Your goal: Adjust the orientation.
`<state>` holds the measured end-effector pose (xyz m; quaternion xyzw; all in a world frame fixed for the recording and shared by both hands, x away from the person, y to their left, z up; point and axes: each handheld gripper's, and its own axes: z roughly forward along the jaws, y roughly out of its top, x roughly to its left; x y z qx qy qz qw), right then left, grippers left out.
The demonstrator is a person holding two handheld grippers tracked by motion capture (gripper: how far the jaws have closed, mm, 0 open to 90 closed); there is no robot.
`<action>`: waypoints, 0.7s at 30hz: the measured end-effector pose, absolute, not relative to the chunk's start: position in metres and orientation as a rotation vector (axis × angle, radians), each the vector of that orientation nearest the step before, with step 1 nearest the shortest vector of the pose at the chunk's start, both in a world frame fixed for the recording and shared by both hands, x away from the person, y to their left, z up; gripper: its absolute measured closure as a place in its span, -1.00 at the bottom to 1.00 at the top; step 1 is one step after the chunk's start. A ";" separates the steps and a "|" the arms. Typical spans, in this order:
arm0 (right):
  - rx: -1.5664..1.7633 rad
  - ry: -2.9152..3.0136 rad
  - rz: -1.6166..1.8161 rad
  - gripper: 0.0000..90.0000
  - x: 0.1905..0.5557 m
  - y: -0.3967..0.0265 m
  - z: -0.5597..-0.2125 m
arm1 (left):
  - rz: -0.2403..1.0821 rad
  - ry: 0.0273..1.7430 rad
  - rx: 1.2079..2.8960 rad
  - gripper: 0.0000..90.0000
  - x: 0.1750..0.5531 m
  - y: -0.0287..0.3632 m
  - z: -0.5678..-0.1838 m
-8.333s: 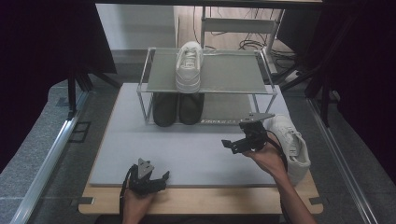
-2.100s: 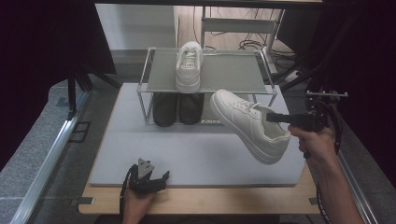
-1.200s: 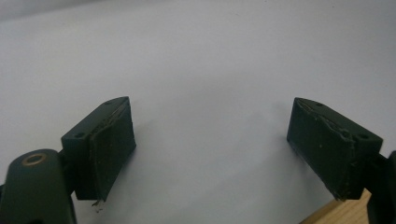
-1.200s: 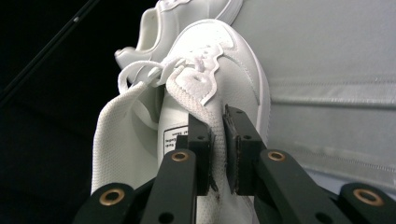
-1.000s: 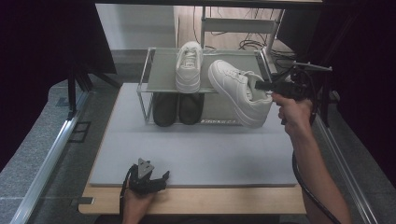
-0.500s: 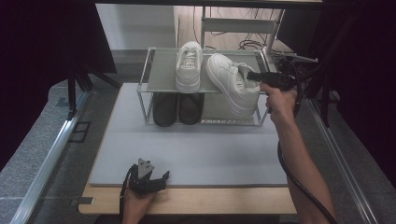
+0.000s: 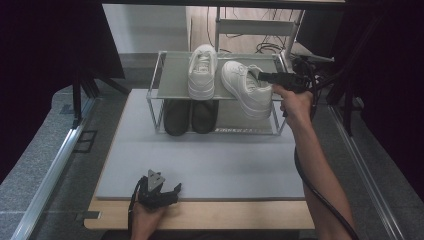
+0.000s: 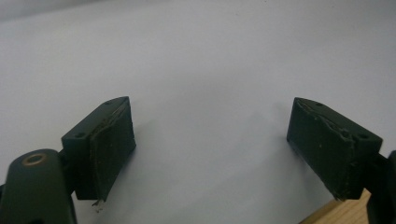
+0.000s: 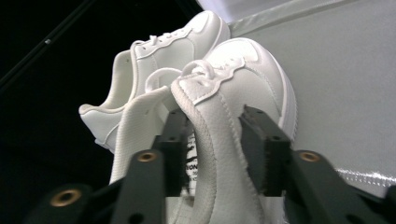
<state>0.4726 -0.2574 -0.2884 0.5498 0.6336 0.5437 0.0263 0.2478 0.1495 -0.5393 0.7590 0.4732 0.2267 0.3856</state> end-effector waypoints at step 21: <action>1.537 1.973 1.773 0.06 0.440 -0.294 -0.286 | 0.578 1.205 1.934 -0.67 0.248 0.149 -0.539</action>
